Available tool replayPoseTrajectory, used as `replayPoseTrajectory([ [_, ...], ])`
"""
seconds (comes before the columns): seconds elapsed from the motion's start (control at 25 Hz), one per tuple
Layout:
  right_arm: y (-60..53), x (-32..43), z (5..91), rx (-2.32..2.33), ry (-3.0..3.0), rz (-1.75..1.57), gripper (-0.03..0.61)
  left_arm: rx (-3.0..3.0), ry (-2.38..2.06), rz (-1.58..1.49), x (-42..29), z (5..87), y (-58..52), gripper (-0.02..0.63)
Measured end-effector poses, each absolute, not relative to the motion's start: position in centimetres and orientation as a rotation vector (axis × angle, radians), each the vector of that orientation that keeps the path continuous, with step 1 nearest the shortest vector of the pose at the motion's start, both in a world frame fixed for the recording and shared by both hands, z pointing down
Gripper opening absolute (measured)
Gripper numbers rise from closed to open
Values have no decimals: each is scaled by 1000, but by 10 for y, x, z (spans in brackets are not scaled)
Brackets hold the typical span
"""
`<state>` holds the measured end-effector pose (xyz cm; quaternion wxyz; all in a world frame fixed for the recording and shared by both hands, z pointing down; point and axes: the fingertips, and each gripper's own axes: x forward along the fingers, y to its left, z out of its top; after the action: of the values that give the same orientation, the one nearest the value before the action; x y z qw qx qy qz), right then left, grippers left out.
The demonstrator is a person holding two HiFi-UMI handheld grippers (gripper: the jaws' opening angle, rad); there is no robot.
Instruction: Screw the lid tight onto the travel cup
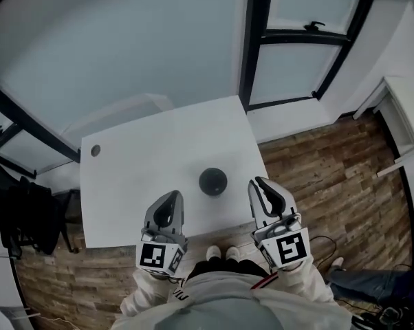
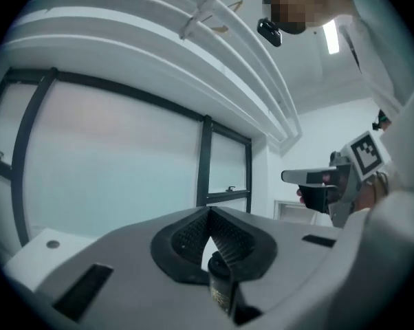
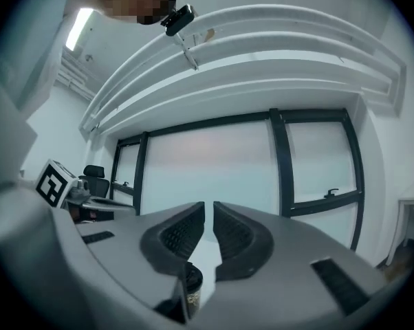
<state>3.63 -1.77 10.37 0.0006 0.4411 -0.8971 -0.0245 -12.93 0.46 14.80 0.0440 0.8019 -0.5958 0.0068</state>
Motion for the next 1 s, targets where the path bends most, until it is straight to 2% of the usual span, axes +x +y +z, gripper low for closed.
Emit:
replayPoseTrajectory([
  [0.16,0,48,99,1445,-2810,64,25,2516,-1862,86,-106,126,10,8],
  [0.44,6,67,118,1552,-2770,333,21,2518,-1888,146,-97,120,14,8],
  [1.0,6,65,115,1561,-2758,263,21,2412,-1945,231,-116,133,23,8],
])
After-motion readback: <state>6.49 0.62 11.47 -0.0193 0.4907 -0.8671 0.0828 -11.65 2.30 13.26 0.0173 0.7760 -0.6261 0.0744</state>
